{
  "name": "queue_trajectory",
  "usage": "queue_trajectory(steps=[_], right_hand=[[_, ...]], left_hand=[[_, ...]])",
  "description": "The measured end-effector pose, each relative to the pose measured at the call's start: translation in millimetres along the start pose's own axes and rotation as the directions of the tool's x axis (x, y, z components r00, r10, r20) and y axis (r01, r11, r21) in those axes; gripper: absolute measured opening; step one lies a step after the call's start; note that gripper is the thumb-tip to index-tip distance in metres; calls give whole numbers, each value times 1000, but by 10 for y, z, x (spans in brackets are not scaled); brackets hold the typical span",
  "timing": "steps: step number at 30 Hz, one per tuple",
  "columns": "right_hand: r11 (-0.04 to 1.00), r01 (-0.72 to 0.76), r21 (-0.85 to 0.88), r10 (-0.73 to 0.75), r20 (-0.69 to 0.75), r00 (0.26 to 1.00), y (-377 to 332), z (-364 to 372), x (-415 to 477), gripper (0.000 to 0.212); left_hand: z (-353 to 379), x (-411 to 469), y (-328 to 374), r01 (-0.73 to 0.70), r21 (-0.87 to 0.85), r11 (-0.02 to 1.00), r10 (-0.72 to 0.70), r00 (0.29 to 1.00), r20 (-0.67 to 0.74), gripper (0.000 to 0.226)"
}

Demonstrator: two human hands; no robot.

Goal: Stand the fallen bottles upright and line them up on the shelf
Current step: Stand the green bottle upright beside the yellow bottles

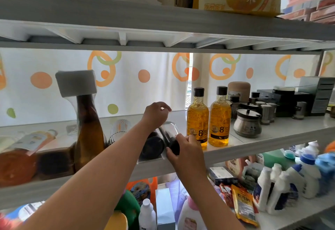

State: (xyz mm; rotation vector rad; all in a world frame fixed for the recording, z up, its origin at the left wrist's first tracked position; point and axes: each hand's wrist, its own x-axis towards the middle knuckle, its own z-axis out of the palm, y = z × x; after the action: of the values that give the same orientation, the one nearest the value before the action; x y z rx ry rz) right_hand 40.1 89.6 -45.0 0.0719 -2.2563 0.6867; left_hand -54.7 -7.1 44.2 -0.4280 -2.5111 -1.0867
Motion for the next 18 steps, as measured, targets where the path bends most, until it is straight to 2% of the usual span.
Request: queue_trajectory(steps=[3, 6, 8, 18], right_hand=[[1000, 12, -1, -12, -76, 997, -7, 73, -34, 30], [1000, 5, 2, -5, -120, 993, 16, 116, -48, 31], [1000, 6, -13, -8, -148, 989, 32, 149, -61, 33], [998, 64, 5, -61, -260, 964, 106, 256, -126, 33]], left_hand=[[19, 4, -38, 32, 48, 998, -34, 999, 38, 29], [21, 7, -61, 89, 278, 957, -100, 995, 29, 37], [18, 8, -64, 103, 362, 927, -131, 990, 55, 41], [83, 23, -79, 84, 442, 893, -151, 981, 119, 42]])
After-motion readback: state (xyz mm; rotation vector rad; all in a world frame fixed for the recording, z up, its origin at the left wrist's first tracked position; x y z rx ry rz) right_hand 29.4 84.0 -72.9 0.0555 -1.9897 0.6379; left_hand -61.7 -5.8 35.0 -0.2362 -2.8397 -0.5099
